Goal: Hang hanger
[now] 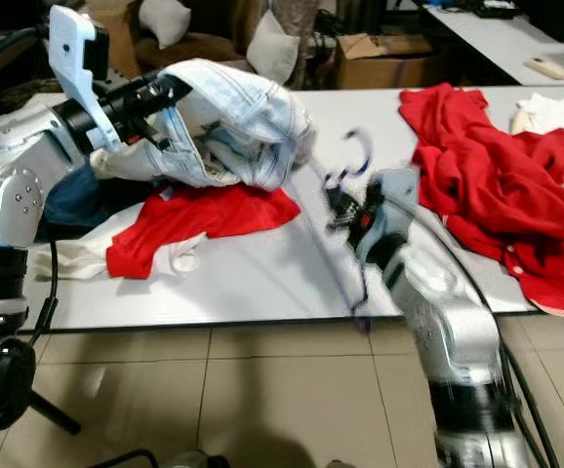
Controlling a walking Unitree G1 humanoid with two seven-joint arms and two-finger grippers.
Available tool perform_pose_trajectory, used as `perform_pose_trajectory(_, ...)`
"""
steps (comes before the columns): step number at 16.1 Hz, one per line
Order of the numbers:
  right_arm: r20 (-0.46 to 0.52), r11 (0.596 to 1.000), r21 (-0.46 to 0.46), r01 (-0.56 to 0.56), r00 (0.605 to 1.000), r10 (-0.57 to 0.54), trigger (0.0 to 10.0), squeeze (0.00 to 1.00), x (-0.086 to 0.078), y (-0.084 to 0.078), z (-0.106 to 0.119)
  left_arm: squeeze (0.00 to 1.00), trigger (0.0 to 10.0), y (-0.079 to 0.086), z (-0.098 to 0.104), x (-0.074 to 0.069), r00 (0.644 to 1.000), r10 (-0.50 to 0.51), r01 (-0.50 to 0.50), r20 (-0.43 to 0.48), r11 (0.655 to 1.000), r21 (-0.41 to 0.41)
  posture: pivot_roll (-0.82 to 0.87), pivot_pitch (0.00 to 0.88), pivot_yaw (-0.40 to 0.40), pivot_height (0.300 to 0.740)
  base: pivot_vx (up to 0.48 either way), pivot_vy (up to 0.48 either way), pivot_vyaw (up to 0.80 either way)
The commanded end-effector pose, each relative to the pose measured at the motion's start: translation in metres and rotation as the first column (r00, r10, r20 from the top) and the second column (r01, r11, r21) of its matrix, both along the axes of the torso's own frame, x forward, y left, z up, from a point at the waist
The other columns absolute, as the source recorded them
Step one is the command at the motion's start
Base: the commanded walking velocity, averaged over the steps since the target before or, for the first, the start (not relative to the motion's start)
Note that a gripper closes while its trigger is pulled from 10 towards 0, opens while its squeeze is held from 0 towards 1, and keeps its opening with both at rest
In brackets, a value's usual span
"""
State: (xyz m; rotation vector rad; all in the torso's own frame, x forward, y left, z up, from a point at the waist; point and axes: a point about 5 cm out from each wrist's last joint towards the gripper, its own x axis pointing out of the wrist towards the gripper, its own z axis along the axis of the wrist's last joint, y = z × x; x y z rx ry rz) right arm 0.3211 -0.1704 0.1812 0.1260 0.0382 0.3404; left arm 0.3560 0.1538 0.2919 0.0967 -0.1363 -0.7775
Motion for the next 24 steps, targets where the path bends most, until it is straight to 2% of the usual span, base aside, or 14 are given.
perform_pose_trajectory(1,0.155,0.993,0.033,0.111,0.981,-0.114,10.0,0.00,0.011,-0.023,0.035,0.00,0.0,0.004,0.016,0.000,0.998,-0.009,0.005,0.066,0.998,0.056,-0.14,0.000,0.081,0.740,0.000,0.000,0.00)
perform_pose_trajectory(3,0.427,0.975,0.220,0.027,0.896,-0.121,10.0,0.00,0.010,-0.039,0.118,0.00,0.0,0.030,0.062,0.002,0.975,0.066,-0.066,0.210,0.998,-0.011,-0.13,0.000,0.069,0.740,0.000,0.000,0.00)
perform_pose_trajectory(4,0.469,0.965,0.261,-0.010,0.875,-0.118,10.0,0.00,0.005,-0.044,0.136,0.00,0.0,0.040,0.086,-0.003,0.956,0.085,-0.069,0.280,0.995,-0.068,-0.12,0.000,0.060,0.740,0.000,0.000,0.00)
perform_pose_trajectory(5,0.450,0.972,0.235,-0.028,0.889,-0.083,10.0,0.00,0.005,-0.044,0.136,0.00,0.0,0.046,0.100,-0.009,0.946,0.076,-0.042,0.314,0.993,-0.114,-0.12,0.000,0.057,0.740,0.000,0.000,0.00)
perform_pose_trajectory(6,0.392,0.989,0.140,-0.037,0.920,-0.021,10.0,0.00,0.004,-0.038,0.122,0.00,0.0,0.047,0.110,-0.015,0.947,0.055,-0.001,0.316,0.985,-0.171,-0.11,0.000,0.051,0.740,0.000,0.000,0.00)
perform_pose_trajectory(7,0.351,0.993,0.107,-0.052,0.936,0.011,10.0,0.00,0.003,-0.033,0.111,0.00,0.0,0.045,0.112,-0.019,0.952,0.027,0.040,0.305,0.976,-0.213,-0.11,0.000,0.052,0.740,0.000,0.000,0.00)
perform_pose_trajectory(9,0.204,0.996,0.091,-0.002,0.979,-0.017,10.0,0.00,0.007,-0.036,0.077,0.00,0.0,0.035,0.101,-0.018,0.972,-0.062,0.125,0.225,0.953,-0.277,-0.11,0.000,0.058,0.740,0.000,0.000,0.00)
perform_pose_trajectory(11,0.077,0.996,0.047,0.079,0.994,-0.083,10.0,0.00,0.009,-0.045,0.050,0.00,0.0,0.019,0.076,-0.009,0.989,-0.076,0.104,0.123,0.965,-0.243,-0.11,0.000,0.064,0.740,0.000,0.000,0.00)
perform_pose_trajectory(14,0.049,0.993,0.010,0.120,0.992,-0.120,10.0,0.00,0.003,-0.054,0.039,0.00,0.0,0.007,0.061,0.000,0.997,-0.065,0.074,0.041,0.955,-0.287,-0.12,0.000,0.082,0.740,0.000,0.000,0.00)
perform_pose_trajectory(17,0.171,0.976,0.005,0.217,0.962,-0.215,10.0,0.00,-0.004,-0.074,0.051,0.00,0.0,0.017,0.043,0.008,0.999,0.039,-0.042,-0.018,0.979,-0.200,-0.13,0.000,0.092,0.740,0.000,0.000,0.00)
perform_pose_trajectory(18,0.253,0.982,0.088,0.165,0.950,-0.182,10.0,0.00,-0.010,-0.076,0.069,0.00,0.0,0.026,0.031,0.011,0.993,0.122,-0.122,-0.005,0.991,-0.056,-0.13,0.000,0.093,0.740,0.000,0.000,0.00)
perform_pose_trajectory(19,0.276,0.984,0.109,0.141,0.947,-0.166,10.0,0.00,-0.013,-0.077,0.075,0.00,0.0,0.029,0.028,0.012,0.989,0.147,-0.147,0.004,0.989,-0.006,-0.13,0.000,0.092,0.740,0.000,0.000,0.00)
perform_pose_trajectory(21,0.264,0.992,0.086,0.093,0.958,-0.112,10.0,0.00,-0.019,-0.085,0.078,0.00,0.0,0.040,0.011,0.016,0.975,0.222,-0.221,0.005,0.965,0.142,-0.13,0.000,0.089,0.740,0.000,0.000,0.00)
perform_pose_trajectory(24,0.173,0.997,0.048,0.057,0.983,-0.064,10.0,0.00,-0.025,-0.090,0.061,0.00,0.0,0.045,-0.002,0.016,0.968,0.251,-0.245,-0.008,0.950,0.194,-0.13,0.000,0.084,0.740,0.000,0.000,0.00)
